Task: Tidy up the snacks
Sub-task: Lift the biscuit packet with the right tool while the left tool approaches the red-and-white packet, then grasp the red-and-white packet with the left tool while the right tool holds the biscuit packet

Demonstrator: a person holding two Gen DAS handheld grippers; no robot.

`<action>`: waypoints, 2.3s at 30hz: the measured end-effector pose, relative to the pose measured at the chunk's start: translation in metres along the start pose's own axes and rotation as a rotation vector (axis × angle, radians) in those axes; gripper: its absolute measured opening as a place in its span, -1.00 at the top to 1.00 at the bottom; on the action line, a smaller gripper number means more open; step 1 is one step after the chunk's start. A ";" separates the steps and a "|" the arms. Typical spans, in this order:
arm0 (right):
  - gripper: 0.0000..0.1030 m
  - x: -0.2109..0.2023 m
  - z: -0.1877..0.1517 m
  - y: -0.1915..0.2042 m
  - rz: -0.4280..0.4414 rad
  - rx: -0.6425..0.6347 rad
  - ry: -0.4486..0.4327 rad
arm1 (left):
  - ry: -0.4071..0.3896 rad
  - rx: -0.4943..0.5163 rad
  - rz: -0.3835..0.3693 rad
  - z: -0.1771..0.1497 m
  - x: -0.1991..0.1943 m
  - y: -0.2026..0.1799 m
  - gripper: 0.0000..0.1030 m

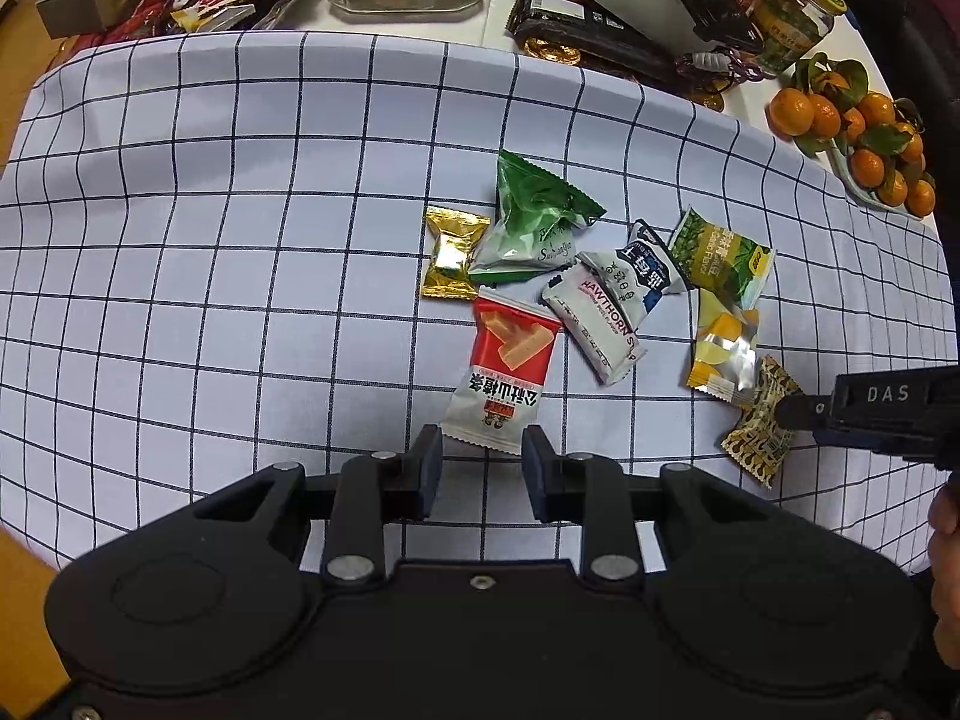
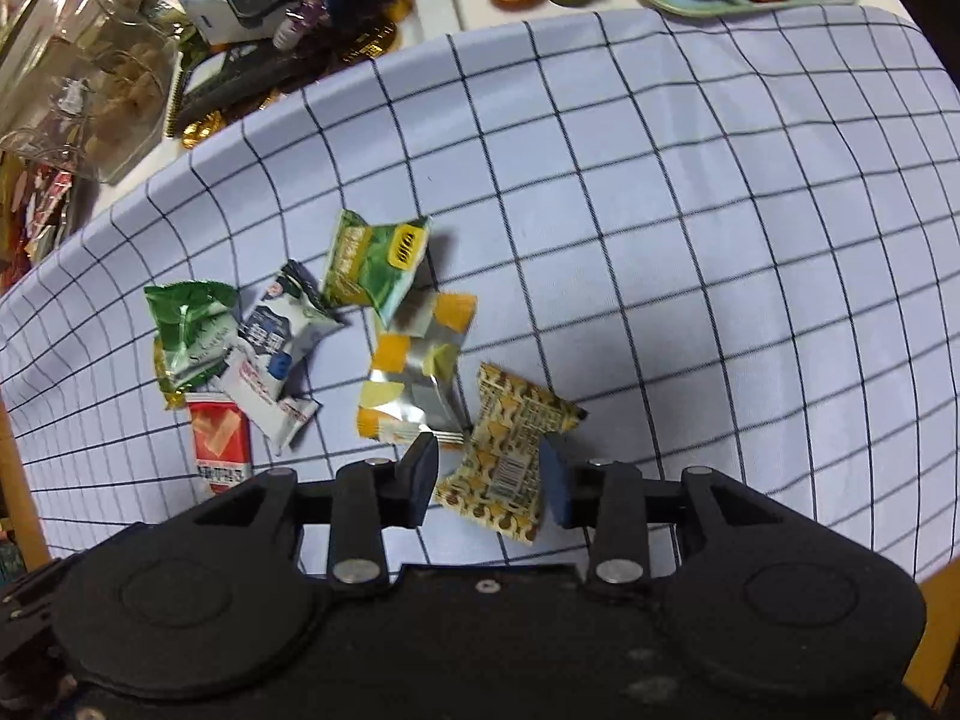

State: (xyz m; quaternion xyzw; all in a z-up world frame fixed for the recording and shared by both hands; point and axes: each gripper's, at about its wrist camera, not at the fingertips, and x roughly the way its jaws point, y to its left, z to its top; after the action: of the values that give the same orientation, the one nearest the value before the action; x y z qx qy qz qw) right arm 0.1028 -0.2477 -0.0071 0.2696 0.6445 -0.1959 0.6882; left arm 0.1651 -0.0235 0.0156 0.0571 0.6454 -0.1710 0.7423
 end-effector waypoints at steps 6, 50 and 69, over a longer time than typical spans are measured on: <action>0.18 0.023 -0.006 -0.006 0.014 0.067 0.048 | -0.009 -0.016 -0.005 0.000 -0.002 0.006 0.26; 0.12 0.027 0.004 -0.022 0.066 0.148 0.071 | -0.043 0.120 0.082 0.011 0.049 -0.026 0.24; 0.12 0.026 0.010 -0.030 0.056 0.188 0.044 | -0.045 0.186 0.161 0.008 0.064 -0.049 0.04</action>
State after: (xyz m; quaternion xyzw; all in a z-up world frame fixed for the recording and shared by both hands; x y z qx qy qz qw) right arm 0.0948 -0.2751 -0.0362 0.3552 0.6302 -0.2302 0.6509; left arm 0.1634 -0.0835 -0.0391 0.1735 0.6032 -0.1713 0.7594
